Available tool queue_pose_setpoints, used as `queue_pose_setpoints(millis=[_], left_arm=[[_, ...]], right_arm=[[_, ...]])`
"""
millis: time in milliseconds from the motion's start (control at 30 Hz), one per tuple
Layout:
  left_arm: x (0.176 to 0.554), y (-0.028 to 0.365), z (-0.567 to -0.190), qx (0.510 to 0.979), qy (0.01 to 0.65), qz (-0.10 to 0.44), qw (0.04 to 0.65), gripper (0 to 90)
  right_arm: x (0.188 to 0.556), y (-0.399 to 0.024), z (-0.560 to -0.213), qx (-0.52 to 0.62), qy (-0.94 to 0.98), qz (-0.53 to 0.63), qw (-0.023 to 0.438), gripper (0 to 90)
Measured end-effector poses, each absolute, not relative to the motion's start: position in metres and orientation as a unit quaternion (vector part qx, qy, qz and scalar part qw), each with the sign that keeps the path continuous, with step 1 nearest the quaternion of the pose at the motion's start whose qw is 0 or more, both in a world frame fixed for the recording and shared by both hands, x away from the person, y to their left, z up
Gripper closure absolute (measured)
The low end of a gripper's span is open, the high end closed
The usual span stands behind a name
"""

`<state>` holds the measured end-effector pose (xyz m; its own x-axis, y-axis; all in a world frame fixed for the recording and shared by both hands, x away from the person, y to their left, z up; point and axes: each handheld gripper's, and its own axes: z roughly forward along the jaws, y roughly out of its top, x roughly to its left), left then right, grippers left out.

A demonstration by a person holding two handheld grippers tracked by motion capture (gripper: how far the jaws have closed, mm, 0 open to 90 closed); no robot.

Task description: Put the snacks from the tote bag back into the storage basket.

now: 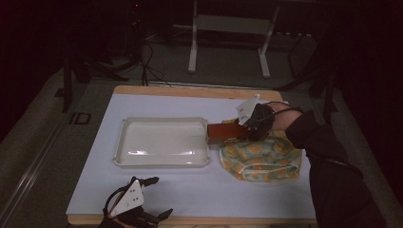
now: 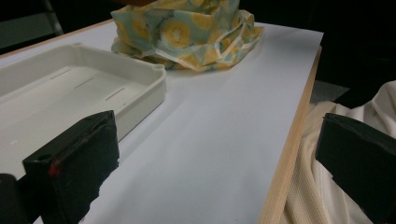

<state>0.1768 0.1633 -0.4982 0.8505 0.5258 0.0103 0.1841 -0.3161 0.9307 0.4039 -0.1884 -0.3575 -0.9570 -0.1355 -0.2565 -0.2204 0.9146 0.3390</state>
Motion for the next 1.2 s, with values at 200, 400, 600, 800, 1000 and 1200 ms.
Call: queue_pose_setpoints(millis=[200, 400, 600, 800, 1000, 1200], left_arm=[[0.176, 0.163, -0.498, 0.797, 0.220, 0.157, 0.540, 0.0], [0.176, 0.162, -0.499, 0.800, 0.215, 0.156, 0.538, 0.0], [0.176, 0.162, -0.499, 0.801, 0.214, 0.154, 0.538, 0.0], [0.176, 0.162, -0.499, 0.801, 0.212, 0.153, 0.538, 0.0], [0.176, 0.162, -0.499, 0.801, 0.211, 0.151, 0.540, 0.0], [0.175, 0.162, -0.499, 0.802, 0.209, 0.149, 0.540, 0.0]], right_arm=[[0.402, -0.162, -0.359, -0.111, 0.969, 0.190, 0.112, 42.5], [0.402, -0.135, -0.364, -0.122, 0.967, 0.195, 0.108, 42.6], [0.400, -0.113, -0.371, -0.141, 0.965, 0.194, 0.107, 42.6], [0.397, -0.090, -0.374, -0.150, 0.963, 0.200, 0.101, 42.6], [0.395, -0.067, -0.377, -0.154, 0.960, 0.209, 0.101, 42.6], [0.395, -0.046, -0.383, -0.153, 0.959, 0.218, 0.095, 42.7]])
